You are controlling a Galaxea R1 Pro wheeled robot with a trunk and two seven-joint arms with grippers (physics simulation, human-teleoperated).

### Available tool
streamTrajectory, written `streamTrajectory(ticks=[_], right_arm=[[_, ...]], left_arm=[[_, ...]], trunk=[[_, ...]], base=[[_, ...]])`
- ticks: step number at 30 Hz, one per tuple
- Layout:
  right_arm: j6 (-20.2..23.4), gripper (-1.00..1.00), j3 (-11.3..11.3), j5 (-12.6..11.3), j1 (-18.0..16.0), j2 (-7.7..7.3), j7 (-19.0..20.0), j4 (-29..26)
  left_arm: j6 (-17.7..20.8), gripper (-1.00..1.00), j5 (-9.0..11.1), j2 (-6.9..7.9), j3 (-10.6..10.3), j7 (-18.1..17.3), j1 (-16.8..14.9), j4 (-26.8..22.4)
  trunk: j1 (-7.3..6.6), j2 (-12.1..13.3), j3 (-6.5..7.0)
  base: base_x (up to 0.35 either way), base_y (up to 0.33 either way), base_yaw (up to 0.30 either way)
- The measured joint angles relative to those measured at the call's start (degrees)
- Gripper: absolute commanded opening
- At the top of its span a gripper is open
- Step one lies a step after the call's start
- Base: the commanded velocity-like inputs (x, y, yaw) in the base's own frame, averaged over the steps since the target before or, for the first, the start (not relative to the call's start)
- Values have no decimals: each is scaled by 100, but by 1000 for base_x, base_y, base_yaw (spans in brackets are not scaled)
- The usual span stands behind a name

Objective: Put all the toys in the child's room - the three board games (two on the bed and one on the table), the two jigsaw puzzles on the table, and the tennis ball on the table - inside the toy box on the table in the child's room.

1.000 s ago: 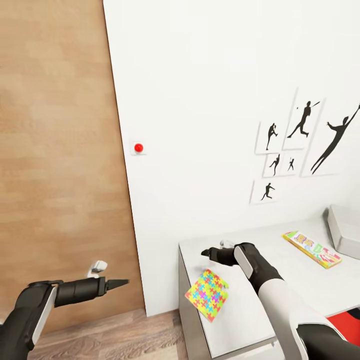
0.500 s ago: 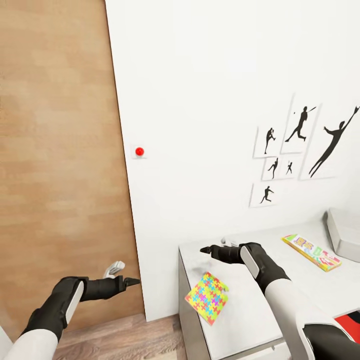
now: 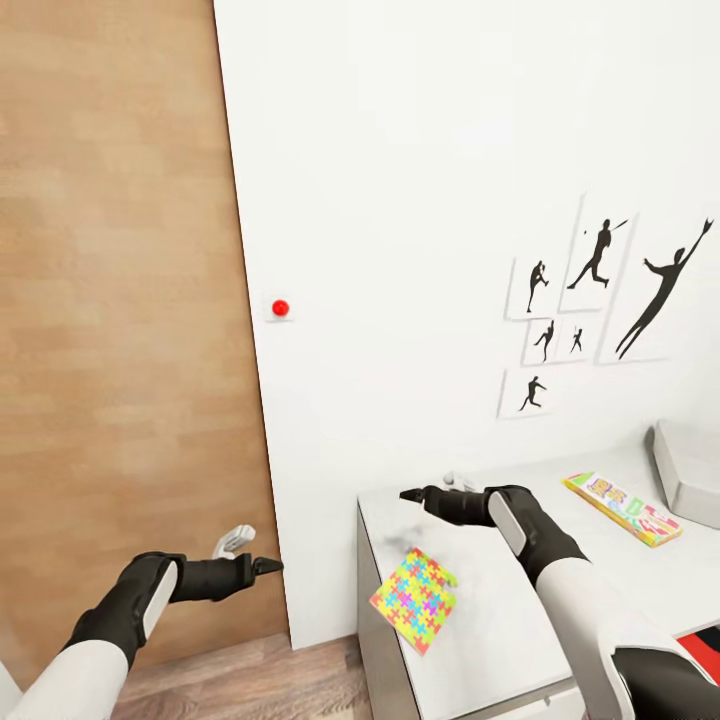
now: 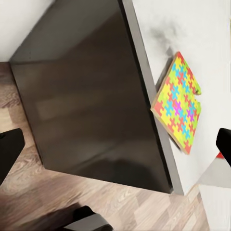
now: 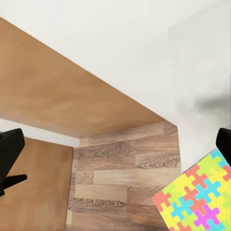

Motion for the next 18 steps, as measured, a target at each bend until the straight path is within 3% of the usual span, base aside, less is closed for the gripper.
streamTrajectory(ticks=[10,18], right_arm=[[9,100,-106,13,0,-20,156,13],[21,100,-117,-3,0,-164,175,19]], left_arm=[[-30,100,16,-119,15,208,-11,39],[-32,100,18,-149,28,215,-11,41]], trunk=[[0,0,4],[0,0,4]], base=[[0,0,0],[0,0,0]])
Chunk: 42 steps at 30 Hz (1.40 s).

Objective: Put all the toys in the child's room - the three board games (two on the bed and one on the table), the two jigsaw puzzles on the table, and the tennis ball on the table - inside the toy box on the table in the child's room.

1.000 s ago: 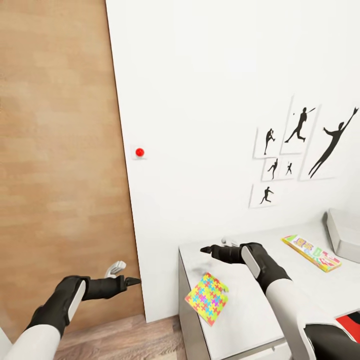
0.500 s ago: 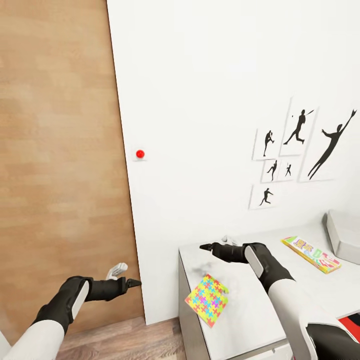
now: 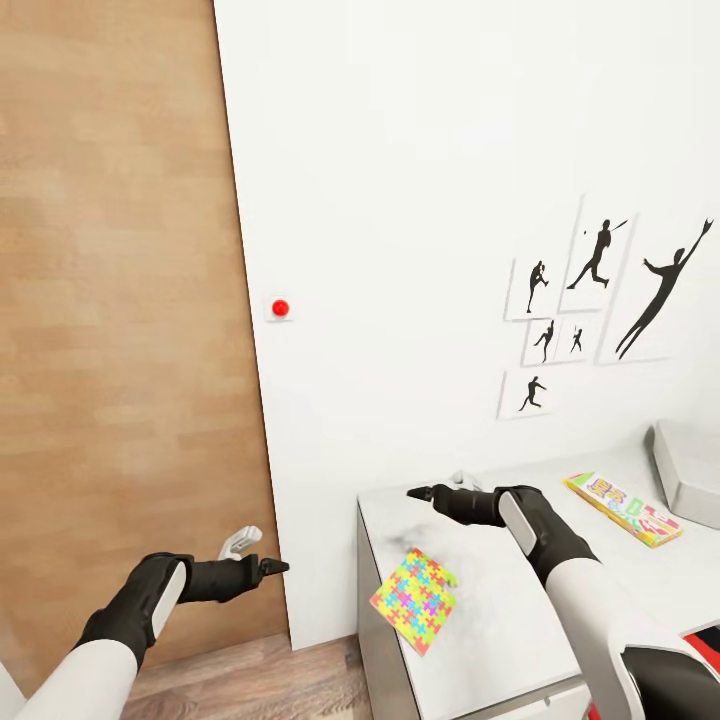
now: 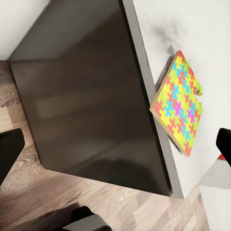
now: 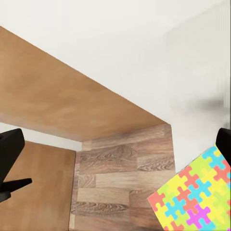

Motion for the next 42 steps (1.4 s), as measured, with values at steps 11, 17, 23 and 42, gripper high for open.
streamTrajectory(ticks=[11,17,23,42], right_arm=[[-8,100,-8,-1,0,-53,2,-2],[-14,100,-9,-1,0,-57,-1,-2],[-19,100,-8,0,0,-54,-4,-2],[-27,100,-5,7,0,-43,-23,-1]], left_arm=[[-16,100,0,-9,3,-4,0,2],[-30,100,0,-12,3,-6,0,2],[-38,100,0,-22,3,-6,0,1],[-32,100,-6,-74,4,-35,0,1]], trunk=[[0,0,0],[0,0,0],[0,0,9],[0,0,25]], base=[[0,-94,0],[0,-247,0],[0,-130,0],[-18,-108,0]])
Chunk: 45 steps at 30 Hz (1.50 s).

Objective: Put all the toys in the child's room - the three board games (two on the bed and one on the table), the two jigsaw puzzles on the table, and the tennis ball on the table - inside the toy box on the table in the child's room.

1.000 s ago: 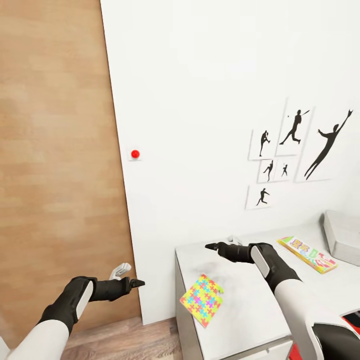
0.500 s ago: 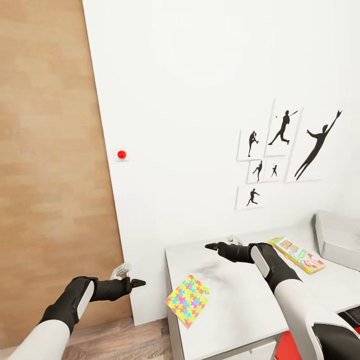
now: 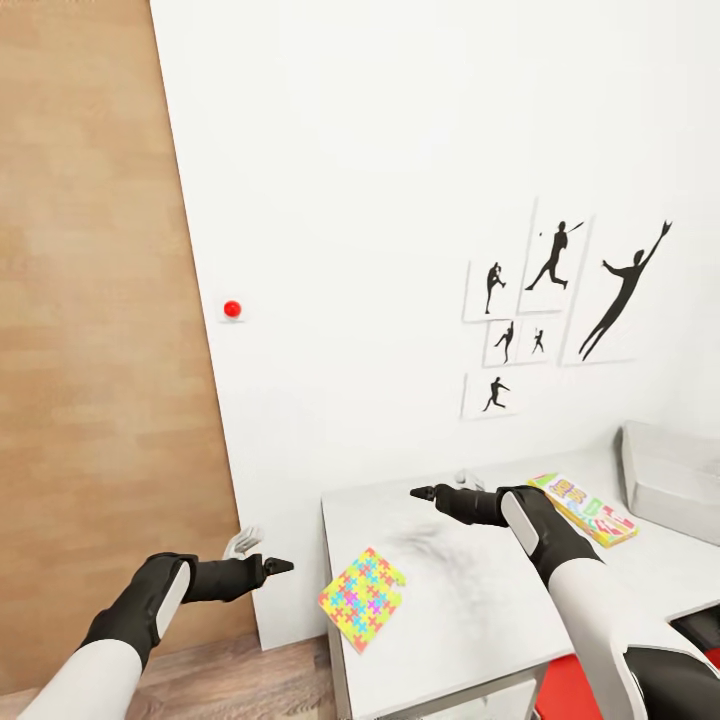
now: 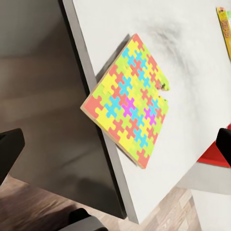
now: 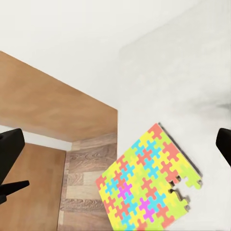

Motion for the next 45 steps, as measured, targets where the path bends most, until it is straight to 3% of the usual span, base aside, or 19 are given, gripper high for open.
streamTrajectory(ticks=[32,38,44,45], right_arm=[[23,100,-1,-7,0,2,31,-20],[65,100,0,-12,2,-11,567,-217],[353,100,-11,7,168,-20,1969,-739],[444,100,-14,16,261,-21,2360,-902]], left_arm=[[75,100,14,10,23,-106,0,0],[78,100,19,8,26,-105,0,-1],[78,100,21,4,27,-98,0,-1],[78,100,21,3,27,-99,0,-1]], trunk=[[0,0,-35],[-1,0,-39],[87,-159,-112],[109,-199,-130]], base=[[-4,-1,0],[0,0,0],[0,0,0],[0,0,0]])
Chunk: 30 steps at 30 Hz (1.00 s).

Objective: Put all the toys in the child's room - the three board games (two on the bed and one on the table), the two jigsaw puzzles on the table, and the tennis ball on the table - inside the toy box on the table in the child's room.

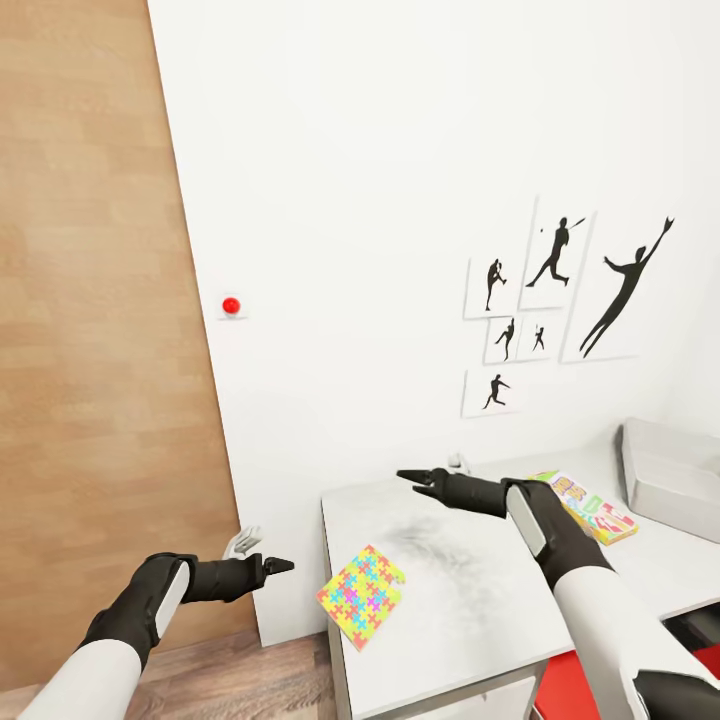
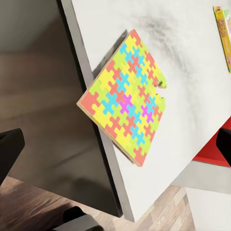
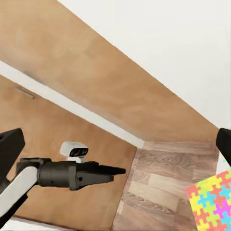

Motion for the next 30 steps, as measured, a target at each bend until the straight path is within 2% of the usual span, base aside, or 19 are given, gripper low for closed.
streamTrajectory(ticks=[4,8,20,30], right_arm=[[111,100,-4,22,178,-1,573,-325],[163,100,-5,24,294,-2,819,-567],[190,100,-6,2,387,6,1006,-743],[210,100,-6,-8,393,7,1030,-773]], left_arm=[[0,100,0,-1,0,-3,0,0],[0,100,0,3,0,-43,0,0],[6,100,0,9,6,-277,3,9],[0,100,0,12,14,-319,3,15]], trunk=[[88,-160,-72],[176,-321,-144],[439,-795,-350],[659,-1197,-530]], base=[[0,0,0],[0,0,0],[0,0,0],[0,0,0]])
